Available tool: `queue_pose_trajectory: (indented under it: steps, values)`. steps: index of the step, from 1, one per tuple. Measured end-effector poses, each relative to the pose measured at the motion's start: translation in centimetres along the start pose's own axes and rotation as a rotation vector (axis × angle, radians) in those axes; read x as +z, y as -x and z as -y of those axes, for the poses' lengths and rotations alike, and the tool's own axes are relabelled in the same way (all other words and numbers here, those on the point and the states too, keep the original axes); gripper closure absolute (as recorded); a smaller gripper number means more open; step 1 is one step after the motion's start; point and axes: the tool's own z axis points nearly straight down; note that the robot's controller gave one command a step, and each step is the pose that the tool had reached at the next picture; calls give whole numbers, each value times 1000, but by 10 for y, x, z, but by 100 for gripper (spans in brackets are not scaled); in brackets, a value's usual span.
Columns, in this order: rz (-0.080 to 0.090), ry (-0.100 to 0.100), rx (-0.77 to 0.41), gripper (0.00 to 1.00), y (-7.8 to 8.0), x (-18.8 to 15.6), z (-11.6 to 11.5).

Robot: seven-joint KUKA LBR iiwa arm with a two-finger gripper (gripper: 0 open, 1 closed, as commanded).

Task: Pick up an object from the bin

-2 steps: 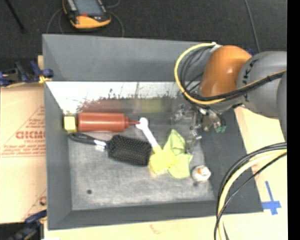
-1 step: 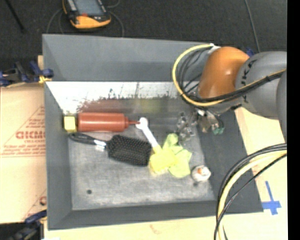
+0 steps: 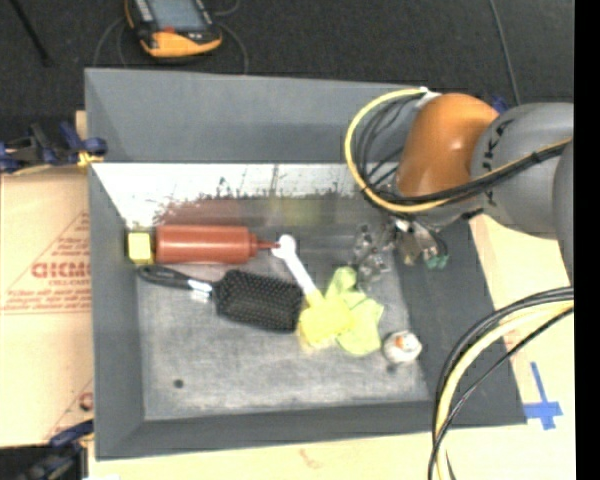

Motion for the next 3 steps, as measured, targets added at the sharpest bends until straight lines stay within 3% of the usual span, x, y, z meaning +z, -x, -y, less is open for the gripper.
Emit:
queue_pose_trajectory:
  steps: [1,2,3]
  values:
    - [0,0,-53,100,11,-115,15]
    - [-1,0,-53,100,11,-115,15]
    - [-7,3,-67,100,5,-166,3]
